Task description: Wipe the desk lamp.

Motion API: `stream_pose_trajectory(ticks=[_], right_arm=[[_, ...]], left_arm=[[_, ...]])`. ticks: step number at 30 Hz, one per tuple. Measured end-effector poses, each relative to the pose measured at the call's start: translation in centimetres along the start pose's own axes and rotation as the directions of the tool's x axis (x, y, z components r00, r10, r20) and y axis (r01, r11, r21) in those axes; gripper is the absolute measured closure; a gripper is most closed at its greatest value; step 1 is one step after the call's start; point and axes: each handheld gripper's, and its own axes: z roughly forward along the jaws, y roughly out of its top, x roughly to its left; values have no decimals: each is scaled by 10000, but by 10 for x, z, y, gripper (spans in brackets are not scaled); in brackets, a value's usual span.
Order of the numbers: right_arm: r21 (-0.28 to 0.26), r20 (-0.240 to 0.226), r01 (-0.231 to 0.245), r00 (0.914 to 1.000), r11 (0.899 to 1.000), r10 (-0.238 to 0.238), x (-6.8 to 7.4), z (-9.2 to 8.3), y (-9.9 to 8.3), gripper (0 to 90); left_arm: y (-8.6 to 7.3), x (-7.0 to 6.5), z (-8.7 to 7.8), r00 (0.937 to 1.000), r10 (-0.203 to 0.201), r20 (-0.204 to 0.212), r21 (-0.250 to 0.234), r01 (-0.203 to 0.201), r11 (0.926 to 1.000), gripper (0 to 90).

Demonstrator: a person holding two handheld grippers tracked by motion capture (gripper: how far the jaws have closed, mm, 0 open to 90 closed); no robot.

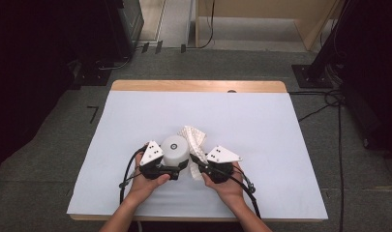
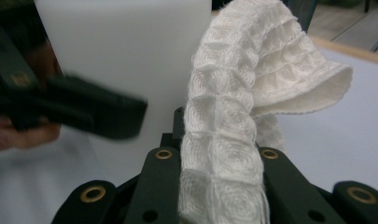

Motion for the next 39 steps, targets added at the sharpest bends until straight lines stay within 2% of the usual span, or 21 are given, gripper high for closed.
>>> stream_pose_trajectory(ticks=[4,7,8,9,11,16,19,21,24,25,28,31,34,39], right_arm=[[469,-202,-141,9997,9988,151,1,9,-6,791],[487,-224,-108,9997,9988,119,3,10,-6,791],[333,-204,-111,9997,9994,118,3,7,-3,791],[333,-204,-111,9997,9994,118,3,7,-3,791],[-28,-168,-50,9998,10000,49,2,0,3,791],[-515,3,112,9999,9986,-112,0,-10,10,791],[-417,-2,110,9999,9991,-110,-1,-9,9,792],[35,-98,58,9999,10000,-58,-1,0,1,791],[309,-127,65,9999,9995,-61,-1,5,-3,791],[456,-145,105,9998,9989,-99,0,9,-6,791],[375,-117,58,9999,9993,-53,-2,8,-5,790],[231,28,-29,10000,9997,28,-6,3,-3,790],[143,151,-117,9998,9998,114,-10,1,-3,790],[123,218,-186,9996,9998,183,-13,0,-4,790]], left_arm=[[1,4,-4,9998,-175,-137,-201,172,9997,86],[1,5,-4,9998,-122,-156,-171,119,9998,86],[0,4,-2,9995,50,-298,-87,-52,9999,86],[0,4,-2,9995,50,-298,-87,-52,9999,86],[-3,0,2,9987,391,-335,264,-383,9989,86],[-5,-6,7,9974,656,-292,381,-645,9972,86],[-4,-6,5,9974,667,-266,274,-660,9974,86],[-2,-5,1,9981,551,-287,-13,-551,9985,86],[-1,-4,-1,9978,538,-379,-147,-544,9984,86],[-1,-2,0,9974,488,-532,-184,-498,9986,86],[-4,-1,3,9942,534,-930,-163,-552,9983,86],[-10,0,8,9859,812,-1465,72,-811,9967,86],[-15,1,12,9832,810,-1639,290,-773,9966,86],[-17,3,13,9823,768,-1711,279,-731,9969,85]])
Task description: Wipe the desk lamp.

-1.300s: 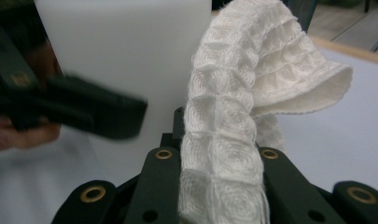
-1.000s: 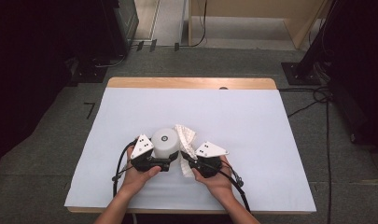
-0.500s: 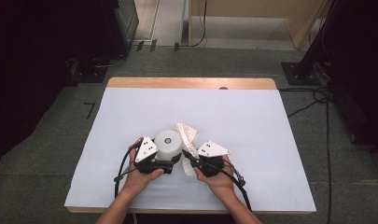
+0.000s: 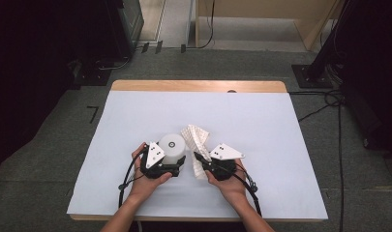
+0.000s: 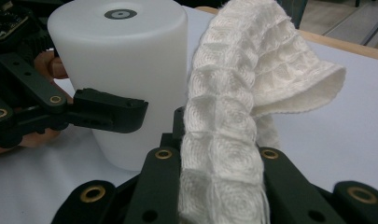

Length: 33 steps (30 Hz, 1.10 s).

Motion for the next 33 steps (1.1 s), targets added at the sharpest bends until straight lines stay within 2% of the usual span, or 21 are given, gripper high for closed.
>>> stream_pose_trajectory(ticks=[5,6,7,8,12,14,16,17,18,19,20,21,22,25,28,29,30,31,32,33], right_arm=[[17,13,25,10000,10000,-25,0,0,-1,790],[37,28,-15,10000,10000,15,0,0,-1,790],[54,37,-22,10000,10000,22,0,0,-1,789],[58,51,-18,10000,10000,18,-1,0,-2,789],[28,79,-44,10000,10000,44,-2,0,-1,790],[29,84,-61,9999,10000,61,-2,-1,-1,789],[36,87,-67,9999,10000,67,-3,-1,-2,789],[36,87,-67,9999,10000,67,-3,-1,-2,789],[38,97,-36,9999,10000,36,-3,0,-2,790],[38,97,-36,9999,10000,36,-3,0,-2,790],[58,105,-25,9999,10000,24,-3,0,-2,789],[62,112,-17,9999,10000,16,-3,0,-2,789],[62,112,-17,9999,10000,16,-3,0,-2,789],[100,92,-12,10000,9999,11,-2,0,-2,789],[70,53,1,10000,10000,-1,-1,-1,-2,789],[19,15,6,10000,10000,-6,-1,-1,-1,789],[-18,-4,38,10000,10000,-38,0,-2,-1,789],[-81,6,49,10000,10000,-49,1,-3,0,790],[-116,-65,77,9999,9999,-78,2,-4,1,790],[-116,-65,77,9999,9999,-78,2,-4,1,790]], left_arm=[[-1,0,-2,10000,-47,-33,55,47,10000,80],[-1,1,-3,9997,-150,-184,45,151,9999,62],[0,2,-4,9994,-346,5,29,346,9994,62],[2,3,-5,9988,-499,19,24,499,9988,61],[4,0,-8,9983,-573,-107,-80,572,9983,59],[6,-5,-8,9972,-637,-383,-34,636,9980,56],[7,-11,-5,9909,-885,-1019,222,912,9956,43],[7,-11,-5,9909,-885,-1019,222,912,9956,43],[8,-19,-1,9790,-1005,-1776,577,1123,9920,53],[8,-19,-1,9790,-1005,-1776,577,1123,9920,62],[7,-24,1,9706,-893,-2233,579,1047,9928,68],[6,-25,2,9691,-837,-2321,562,992,9935,69],[6,-25,2,9691,-837,-2321,562,992,9935,73],[6,-20,0,9778,-843,-1917,531,961,9940,78],[7,-12,-3,9852,-1106,-1313,413,1169,9923,80],[9,-8,-5,9875,-1253,-954,325,1289,9911,80],[10,-5,-7,9875,-1441,-641,191,1456,9892,80],[10,-5,-7,9875,-1441,-641,191,1456,9892,80],[13,1,-12,9873,-1580,-152,-50,1579,9874,80],[13,1,-12,9873,-1580,-152,-50,1579,9874,80]])
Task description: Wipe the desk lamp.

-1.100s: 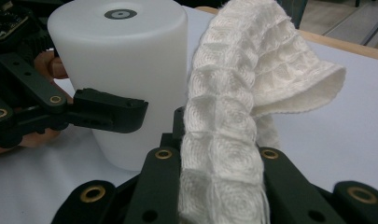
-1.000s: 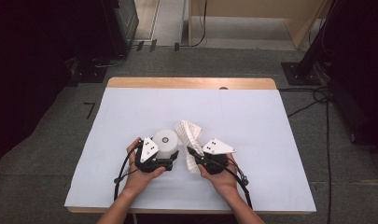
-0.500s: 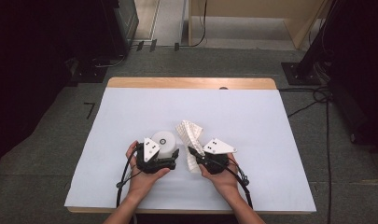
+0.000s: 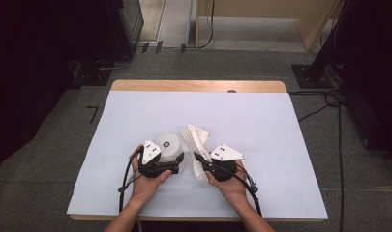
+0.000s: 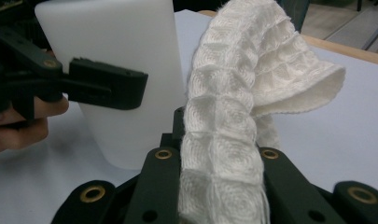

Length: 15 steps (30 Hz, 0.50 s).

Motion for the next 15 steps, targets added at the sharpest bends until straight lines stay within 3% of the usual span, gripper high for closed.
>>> stream_pose_trajectory(ticks=[3,7,8,9,11,15], right_arm=[[9,-194,104,9998,9999,-103,4,2,0,789],[175,-316,215,9993,9996,-209,9,6,-2,789],[175,-316,215,9993,9996,-209,9,6,-2,789],[176,-364,256,9990,9995,-249,11,7,-2,790],[169,-368,240,9990,9996,-234,11,6,-2,790],[-255,-290,194,9994,9995,-201,10,-2,5,790]], left_arm=[[6,6,-7,9963,-81,859,-358,112,9993,81],[8,7,-9,9838,-45,1792,-392,117,9992,81],[8,7,-9,9838,-45,1792,-392,117,9992,81],[7,3,-8,9825,263,1844,-348,-202,9992,82],[7,0,-6,9813,453,1871,-236,-416,9989,82],[4,-8,-1,9773,941,1899,139,-985,9950,82]])
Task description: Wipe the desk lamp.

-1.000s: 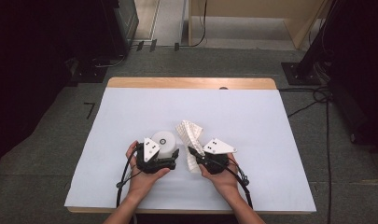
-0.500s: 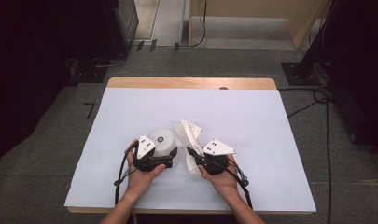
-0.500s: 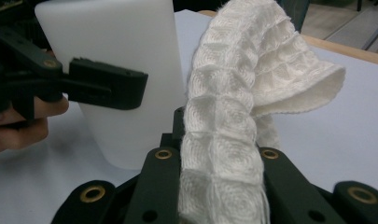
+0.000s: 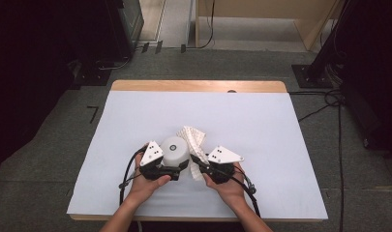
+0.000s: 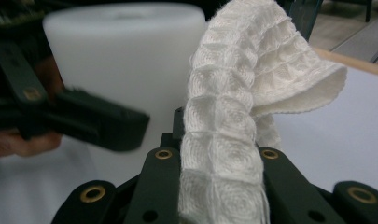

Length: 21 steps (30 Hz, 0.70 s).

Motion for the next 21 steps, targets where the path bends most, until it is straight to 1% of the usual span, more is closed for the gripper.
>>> stream_pose_trajectory(ticks=[3,5,6,7,8,10,13,15,16,18,21], right_arm=[[-332,26,84,10000,9994,-84,0,-7,6,790],[-512,-22,125,9999,9986,-126,1,-10,8,791],[-563,-28,216,9998,9982,-218,1,-11,9,792],[-544,-61,187,9998,9983,-191,2,-11,9,791],[-471,-86,166,9998,9988,-170,2,-10,8,791],[-299,-158,153,9998,9994,-158,2,-6,5,791],[153,-208,131,9997,9998,-128,2,2,-2,791],[492,-269,44,9996,9988,-31,3,7,-5,790],[553,-355,29,9994,9985,-10,3,9,-6,790],[550,-380,2,9993,9985,19,3,9,-6,790],[359,-348,-34,9994,9993,47,3,5,-2,791]], left_arm=[[-2,-1,4,9999,139,-10,258,-138,9996,82],[-2,-2,5,9999,149,-21,264,-149,9995,82],[-2,-2,4,9998,170,-58,187,-169,9997,82],[-2,-2,4,9998,170,-58,187,-169,9997,82],[-1,-1,1,9999,73,-124,0,-73,10000,82],[1,1,-2,9999,3,-160,-189,-6,9998,82],[2,4,-7,9995,-169,-252,-443,158,9989,82],[3,5,-8,9994,-186,-300,-497,171,9986,83],[3,7,-9,9993,-215,-313,-533,198,9984,83],[1,8,-9,9993,-126,-345,-584,106,9982,83],[-1,5,-5,9984,190,-537,-361,-209,9991,83]])
